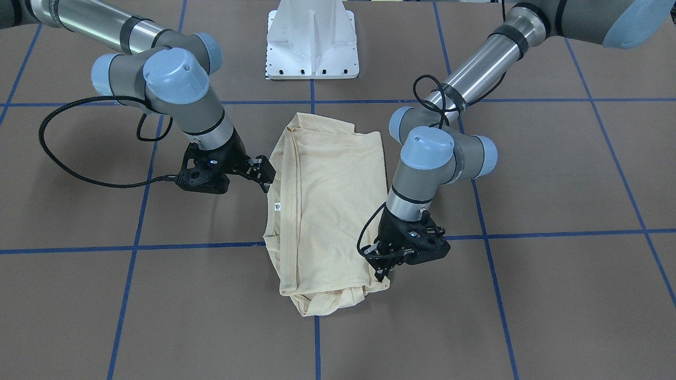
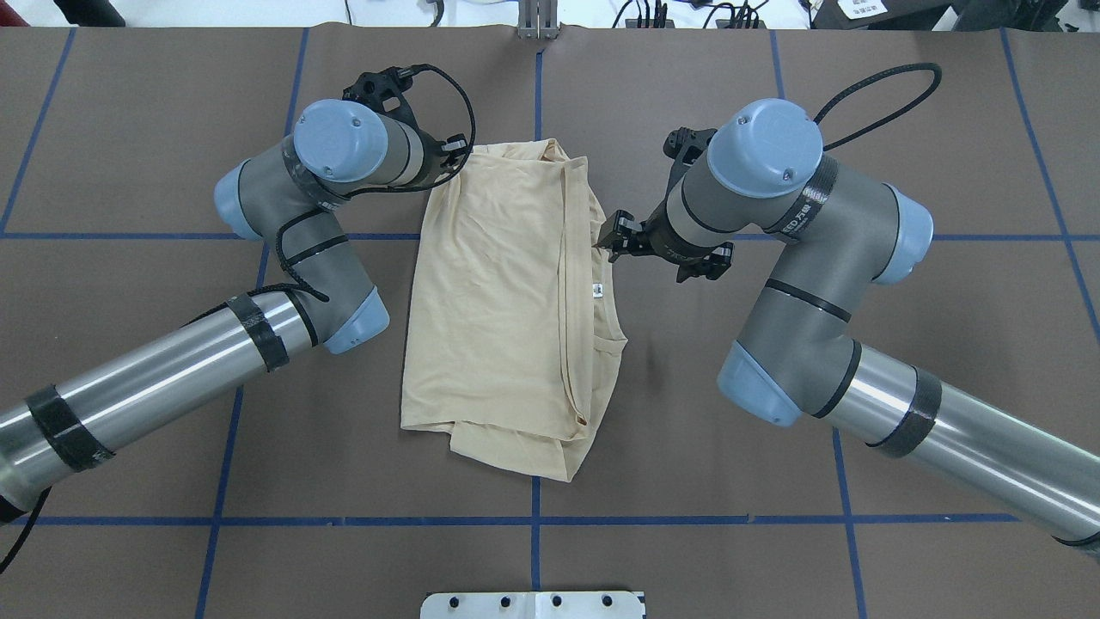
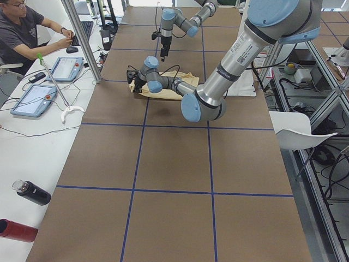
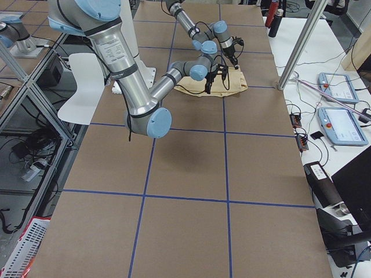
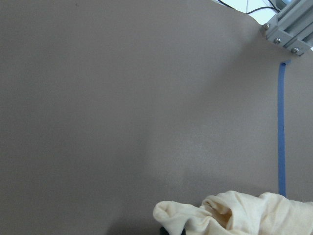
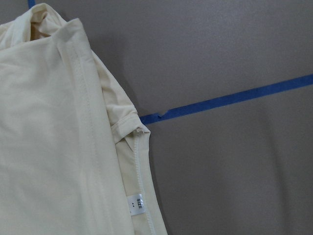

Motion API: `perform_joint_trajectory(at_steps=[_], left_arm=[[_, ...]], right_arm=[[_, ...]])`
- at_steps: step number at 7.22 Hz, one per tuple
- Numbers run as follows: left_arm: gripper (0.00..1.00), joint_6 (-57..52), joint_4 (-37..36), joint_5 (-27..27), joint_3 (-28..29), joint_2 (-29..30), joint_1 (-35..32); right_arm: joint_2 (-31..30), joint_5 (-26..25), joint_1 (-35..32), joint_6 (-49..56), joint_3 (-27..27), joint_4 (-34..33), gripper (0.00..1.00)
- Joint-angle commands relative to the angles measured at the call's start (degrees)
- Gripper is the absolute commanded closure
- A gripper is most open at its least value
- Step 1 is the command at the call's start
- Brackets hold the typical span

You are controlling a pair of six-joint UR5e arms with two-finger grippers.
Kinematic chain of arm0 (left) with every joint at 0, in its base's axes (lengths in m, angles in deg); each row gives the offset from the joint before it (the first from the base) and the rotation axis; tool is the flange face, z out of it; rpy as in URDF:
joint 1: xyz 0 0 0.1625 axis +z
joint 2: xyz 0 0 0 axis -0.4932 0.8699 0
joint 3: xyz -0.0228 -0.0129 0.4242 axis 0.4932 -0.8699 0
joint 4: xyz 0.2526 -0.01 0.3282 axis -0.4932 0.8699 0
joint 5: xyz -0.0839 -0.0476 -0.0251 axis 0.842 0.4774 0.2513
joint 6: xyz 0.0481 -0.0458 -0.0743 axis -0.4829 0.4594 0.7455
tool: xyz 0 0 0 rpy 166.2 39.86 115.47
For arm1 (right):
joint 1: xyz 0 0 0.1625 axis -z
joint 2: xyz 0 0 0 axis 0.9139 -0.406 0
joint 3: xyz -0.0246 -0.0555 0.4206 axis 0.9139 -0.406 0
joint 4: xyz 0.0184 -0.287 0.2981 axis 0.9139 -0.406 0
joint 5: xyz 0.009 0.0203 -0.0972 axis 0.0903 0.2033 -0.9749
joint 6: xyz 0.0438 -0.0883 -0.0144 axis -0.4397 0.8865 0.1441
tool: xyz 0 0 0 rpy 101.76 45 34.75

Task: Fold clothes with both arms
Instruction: 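Press the right gripper onto the folded shirt's side while the left gripper withdraws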

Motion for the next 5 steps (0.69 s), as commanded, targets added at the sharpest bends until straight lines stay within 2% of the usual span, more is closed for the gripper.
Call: perform_joint_trajectory(at_steps=[1,2,3,5], left_arm=[[0.76,-0.5,1.0,-0.4,2.1,-0.1,-0.8],[0.01,-2.1,0.8,-0.4,1.8,-0.6,-1.4],[0.00,-4.5,0.3,0.4,-1.1,-1.8,-3.9],[0.00,-9.7,0.3,8.6,-13.5,-11.6,-8.9]], right_arm=[[0.0,-2.4,1.6,0.0,-0.1,0.0,0.00],[0.1,-2.4,1.9,0.3,-0.2,-0.1,0.00],[0.4,-2.1,2.0,0.4,-0.2,-0.3,0.00],[1.7,-1.7,2.4,2.3,0.2,-0.7,0.00]])
